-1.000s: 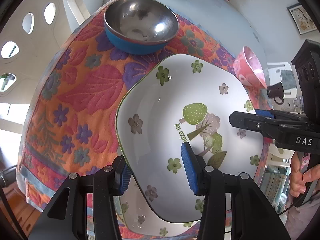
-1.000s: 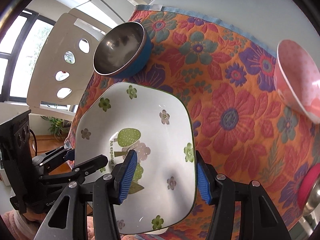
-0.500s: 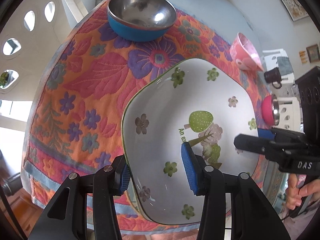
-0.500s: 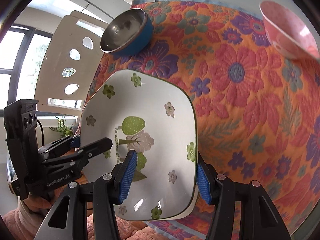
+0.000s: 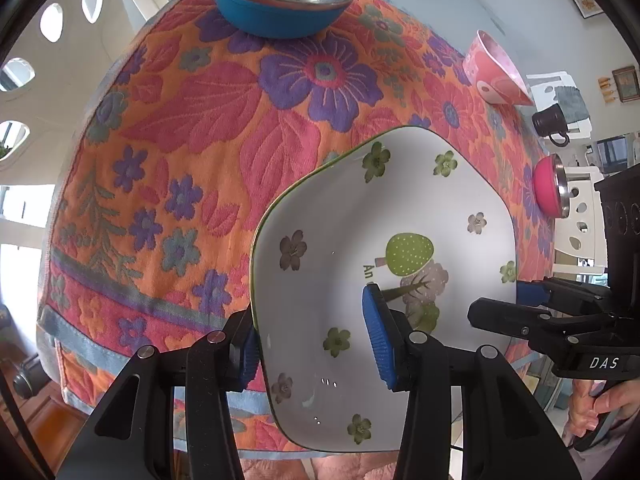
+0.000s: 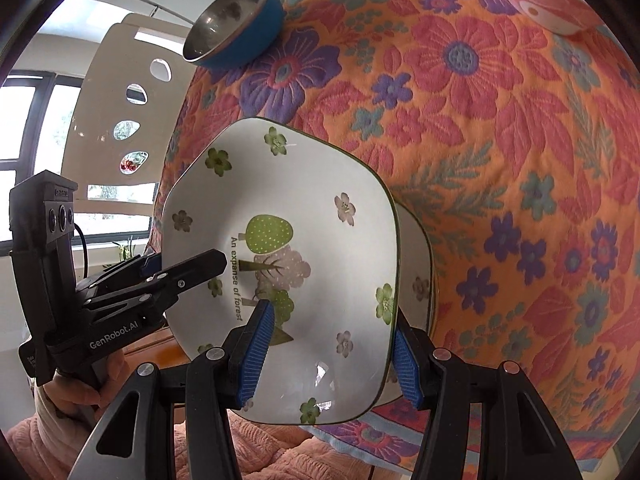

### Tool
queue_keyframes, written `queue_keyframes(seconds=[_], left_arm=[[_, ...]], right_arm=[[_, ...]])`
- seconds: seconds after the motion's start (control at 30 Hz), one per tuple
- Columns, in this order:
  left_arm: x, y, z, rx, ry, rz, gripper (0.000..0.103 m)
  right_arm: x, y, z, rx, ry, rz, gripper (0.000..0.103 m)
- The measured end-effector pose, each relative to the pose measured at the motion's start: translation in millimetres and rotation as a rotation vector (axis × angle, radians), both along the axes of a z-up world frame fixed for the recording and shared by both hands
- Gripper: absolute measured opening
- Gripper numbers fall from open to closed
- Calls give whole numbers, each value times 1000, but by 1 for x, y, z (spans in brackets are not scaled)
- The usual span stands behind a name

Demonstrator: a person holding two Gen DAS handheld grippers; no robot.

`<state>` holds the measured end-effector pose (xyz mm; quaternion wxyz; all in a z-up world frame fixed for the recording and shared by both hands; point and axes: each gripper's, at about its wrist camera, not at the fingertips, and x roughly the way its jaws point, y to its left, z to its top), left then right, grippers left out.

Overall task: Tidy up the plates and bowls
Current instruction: 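Lower the second forest plate onto the stacked plates with both tools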

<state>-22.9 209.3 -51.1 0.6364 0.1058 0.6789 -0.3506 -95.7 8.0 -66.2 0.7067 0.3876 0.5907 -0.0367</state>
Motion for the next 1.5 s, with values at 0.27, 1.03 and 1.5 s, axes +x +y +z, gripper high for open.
queue_keyframes(seconds=[0.27, 1.03, 1.5], left_arm=[[-6, -2, -1, 8, -27, -26, 42], [-23, -15, -16, 57, -25, -65, 42], [-25, -15, -10, 63, -42, -46, 42]], right_arm=[[3, 12, -11, -1, 21, -16, 55], [-14, 7, -28, 32, 75, -33, 54], [-25, -6, -14, 44, 61, -68, 54]])
